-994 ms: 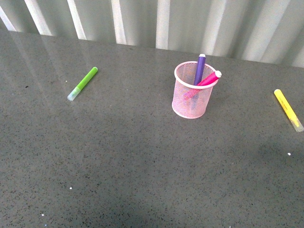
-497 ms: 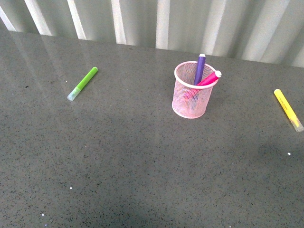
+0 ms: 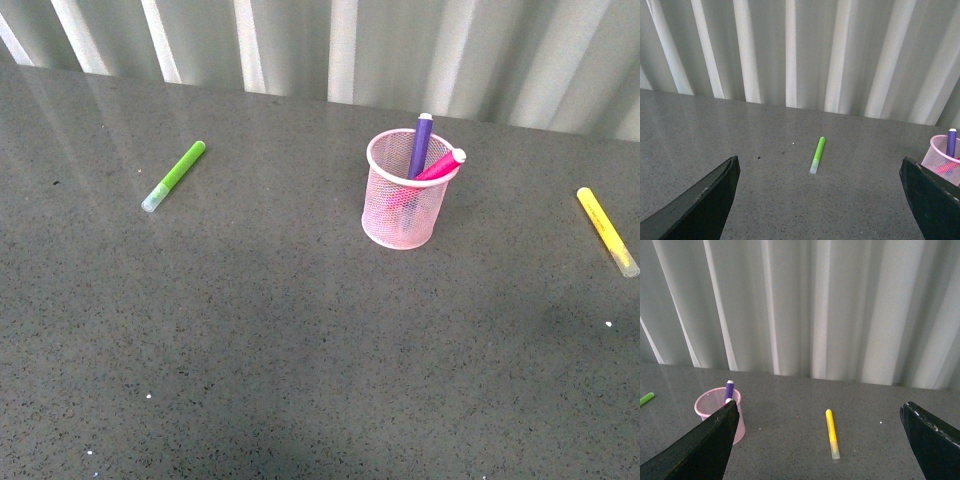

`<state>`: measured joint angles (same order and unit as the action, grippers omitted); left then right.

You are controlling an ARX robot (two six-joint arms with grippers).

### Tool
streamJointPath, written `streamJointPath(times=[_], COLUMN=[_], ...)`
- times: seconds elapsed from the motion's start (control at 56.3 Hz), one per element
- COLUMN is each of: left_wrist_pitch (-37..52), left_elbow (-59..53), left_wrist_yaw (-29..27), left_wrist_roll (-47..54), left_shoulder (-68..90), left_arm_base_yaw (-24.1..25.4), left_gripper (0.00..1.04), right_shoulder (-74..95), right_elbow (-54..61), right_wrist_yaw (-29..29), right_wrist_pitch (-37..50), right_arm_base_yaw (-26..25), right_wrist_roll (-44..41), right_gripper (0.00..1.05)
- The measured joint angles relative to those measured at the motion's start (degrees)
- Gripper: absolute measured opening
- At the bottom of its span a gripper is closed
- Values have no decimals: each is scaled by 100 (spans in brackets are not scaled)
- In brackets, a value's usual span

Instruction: Insert purple and pink pens into pink cup

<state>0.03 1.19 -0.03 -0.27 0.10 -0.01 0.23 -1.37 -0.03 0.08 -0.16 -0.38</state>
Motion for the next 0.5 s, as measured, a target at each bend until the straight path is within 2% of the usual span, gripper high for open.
streamJointPath(times=[0.497], left_wrist_pitch=[0], left_elbow=[0], left_wrist_yaw=[0], left_wrist_roll=[0], left_shoulder=[0], left_arm_base_yaw=[0], left_gripper=[98], right_shoulder=[0], right_elbow=[0], right_wrist_yaw=[-2], right_wrist_pitch=[0], right_arm_base_yaw=[0], right_wrist_roll=[0], right_gripper=[98])
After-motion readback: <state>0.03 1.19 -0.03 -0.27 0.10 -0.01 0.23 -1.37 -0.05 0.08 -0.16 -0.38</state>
